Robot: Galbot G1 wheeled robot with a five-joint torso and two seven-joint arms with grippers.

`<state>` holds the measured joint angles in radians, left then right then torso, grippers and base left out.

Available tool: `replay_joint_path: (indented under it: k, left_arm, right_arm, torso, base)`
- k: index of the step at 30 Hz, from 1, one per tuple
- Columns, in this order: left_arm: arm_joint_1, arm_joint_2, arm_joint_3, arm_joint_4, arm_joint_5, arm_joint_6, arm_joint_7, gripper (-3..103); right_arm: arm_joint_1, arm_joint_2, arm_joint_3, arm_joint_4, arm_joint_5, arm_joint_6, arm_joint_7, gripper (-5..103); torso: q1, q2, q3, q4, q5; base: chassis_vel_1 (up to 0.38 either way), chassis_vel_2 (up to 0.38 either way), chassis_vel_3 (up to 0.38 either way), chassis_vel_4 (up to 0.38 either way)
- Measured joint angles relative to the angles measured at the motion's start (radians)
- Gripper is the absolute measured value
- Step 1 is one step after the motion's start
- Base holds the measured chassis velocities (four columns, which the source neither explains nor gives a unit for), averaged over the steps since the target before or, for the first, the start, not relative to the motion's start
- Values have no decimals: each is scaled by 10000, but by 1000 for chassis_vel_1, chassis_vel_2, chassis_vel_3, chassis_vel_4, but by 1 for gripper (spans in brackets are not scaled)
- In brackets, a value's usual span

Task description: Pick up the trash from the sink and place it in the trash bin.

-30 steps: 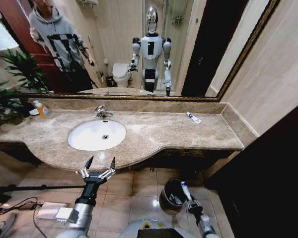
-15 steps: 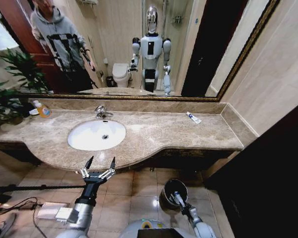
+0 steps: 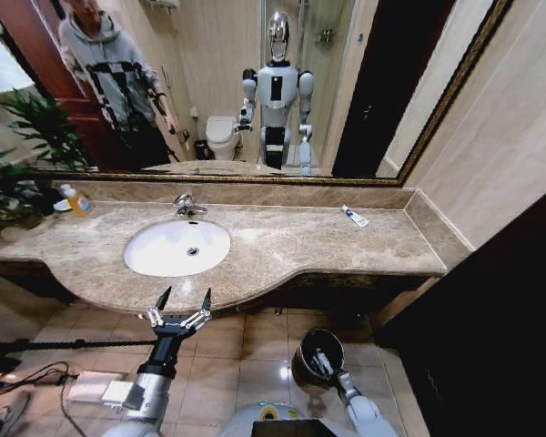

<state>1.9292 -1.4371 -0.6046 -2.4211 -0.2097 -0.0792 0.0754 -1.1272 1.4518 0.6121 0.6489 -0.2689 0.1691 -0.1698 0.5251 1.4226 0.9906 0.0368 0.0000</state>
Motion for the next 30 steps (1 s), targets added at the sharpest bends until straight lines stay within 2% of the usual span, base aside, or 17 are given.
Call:
replay_joint_path:
  k: [4, 5, 9, 10, 12, 15, 16, 19, 21, 24, 25, 27, 30]
  left_arm:
    - [0, 0, 0, 0, 0, 0, 0, 100]
    - [0, 0, 0, 0, 0, 0, 0, 100]
    - [0, 0, 0, 0, 0, 0, 0, 100]
    - [0, 0, 0, 0, 0, 0, 0, 100]
    - [0, 0, 0, 0, 0, 0, 0, 100]
    - [0, 0, 0, 0, 0, 0, 0, 100]
    - [0, 0, 0, 0, 0, 0, 0, 100]
    - [0, 0, 0, 0, 0, 0, 0, 100]
    - [0, 0, 0, 0, 0, 0, 0, 100]
    - [0, 0, 0, 0, 0, 0, 0, 100]
    - [0, 0, 0, 0, 0, 0, 0, 100]
    - [0, 0, 0, 0, 0, 0, 0, 100]
    - [0, 0, 0, 0, 0, 0, 0, 100]
  right_arm:
    - [290, -30, 5, -533, -1, 104, 8, 25]
    - [338, -39, 7, -625, 1, 120, 9, 21]
    - [430, -46, 8, -766, 50, 147, 39, 28]
    - [441, -44, 5, -762, 55, 147, 47, 38]
    - [440, -37, 2, -750, 57, 147, 49, 38]
    - [418, -14, -8, -642, 57, 136, 48, 54]
    - [418, -14, -8, -642, 57, 136, 48, 54]
    - [360, -1, -12, -504, 52, 109, 39, 71]
    - [326, 1, -13, -437, 51, 96, 34, 71]
    - [167, 12, -17, -160, 51, 23, -1, 86]
    - [167, 12, -17, -160, 51, 23, -1, 86]
    - [61, 30, -19, -1, 52, -16, -16, 96]
    - [-26, 44, -19, 128, 54, -35, -22, 100]
  torso:
    - [0, 0, 0, 0, 0]
    - [0, 0, 0, 0, 0]
    - [0, 0, 0, 0, 1]
    - [0, 0, 0, 0, 0]
    - [0, 0, 0, 0, -1]
    - [0, 0, 0, 0, 0]
    - [0, 0, 0, 0, 0]
    - [0, 0, 0, 0, 0]
    - [0, 0, 0, 0, 0]
    - [0, 0, 0, 0, -1]
    - [0, 0, 0, 0, -1]
    - [-1, 0, 0, 0, 0]
    - [-1, 0, 0, 0, 0]
  base:
    - [0, 0, 0, 0]
    - [0, 0, 0, 0]
    - [0, 0, 0, 0]
    - [0, 0, 0, 0]
    - [0, 0, 0, 0]
    - [0, 0, 0, 0]
    - [0, 0, 0, 0]
    - [0, 0, 0, 0]
    - [0, 0, 0, 0]
    - [0, 0, 0, 0]
    - [0, 0, 0, 0]
    - [0, 0, 0, 0]
    - [0, 0, 0, 0]
